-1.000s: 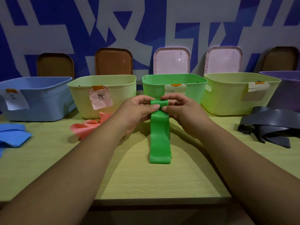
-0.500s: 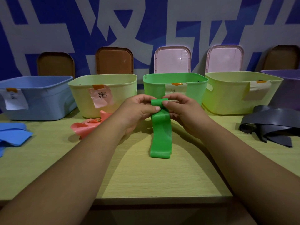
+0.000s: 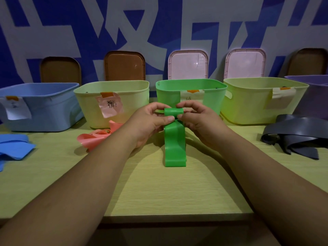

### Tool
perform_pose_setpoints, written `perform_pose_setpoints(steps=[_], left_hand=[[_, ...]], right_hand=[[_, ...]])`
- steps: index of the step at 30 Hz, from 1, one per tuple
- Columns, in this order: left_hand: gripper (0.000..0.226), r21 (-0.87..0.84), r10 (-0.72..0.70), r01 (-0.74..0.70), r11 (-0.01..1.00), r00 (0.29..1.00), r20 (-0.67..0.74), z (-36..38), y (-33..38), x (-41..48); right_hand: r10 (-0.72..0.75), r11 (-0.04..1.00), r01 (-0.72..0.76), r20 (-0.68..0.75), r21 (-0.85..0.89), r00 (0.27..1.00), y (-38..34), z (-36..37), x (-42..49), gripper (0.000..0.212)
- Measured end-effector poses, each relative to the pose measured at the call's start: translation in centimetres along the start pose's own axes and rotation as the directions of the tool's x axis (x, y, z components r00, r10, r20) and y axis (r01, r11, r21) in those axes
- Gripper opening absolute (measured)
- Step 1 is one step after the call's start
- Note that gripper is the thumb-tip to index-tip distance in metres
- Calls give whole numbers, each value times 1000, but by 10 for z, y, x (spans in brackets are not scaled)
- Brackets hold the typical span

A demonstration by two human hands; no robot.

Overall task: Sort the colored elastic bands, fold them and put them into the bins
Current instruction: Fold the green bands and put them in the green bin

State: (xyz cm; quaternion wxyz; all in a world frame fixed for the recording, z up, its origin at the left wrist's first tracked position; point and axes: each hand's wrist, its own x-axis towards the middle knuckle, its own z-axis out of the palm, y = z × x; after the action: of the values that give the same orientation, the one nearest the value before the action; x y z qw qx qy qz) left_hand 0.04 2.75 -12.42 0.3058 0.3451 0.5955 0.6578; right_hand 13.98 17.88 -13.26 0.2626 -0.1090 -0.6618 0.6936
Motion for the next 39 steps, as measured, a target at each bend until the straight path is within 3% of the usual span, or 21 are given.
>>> perform_pose_setpoints(steps=[9,17,22,29,39], left_hand=[[40,-19,16,-16,1000,1000,-3,1,2,0],[38,-10,-51,52,999,998,40,0,2,2],[28,-18,-15,16,1000,1000,26,0,0,2],[32,-12,9,-9,1000,1000,-2,-3,-3,4],[41,-29,53,-53,998,999,11,-3,-2,4]], right_hand=[[-2,996,-1,-36,-92,999,4,2,0,20],[-5,1000,5,26,-13,1000,1,-2,-1,29],[-10,1000,10,6,13,1000,1,-2,0,35],[-7,1000,7,6,13,1000,0,-1,-1,41],[-12,999,11,-11,-46,1000,2,2,-3,22]])
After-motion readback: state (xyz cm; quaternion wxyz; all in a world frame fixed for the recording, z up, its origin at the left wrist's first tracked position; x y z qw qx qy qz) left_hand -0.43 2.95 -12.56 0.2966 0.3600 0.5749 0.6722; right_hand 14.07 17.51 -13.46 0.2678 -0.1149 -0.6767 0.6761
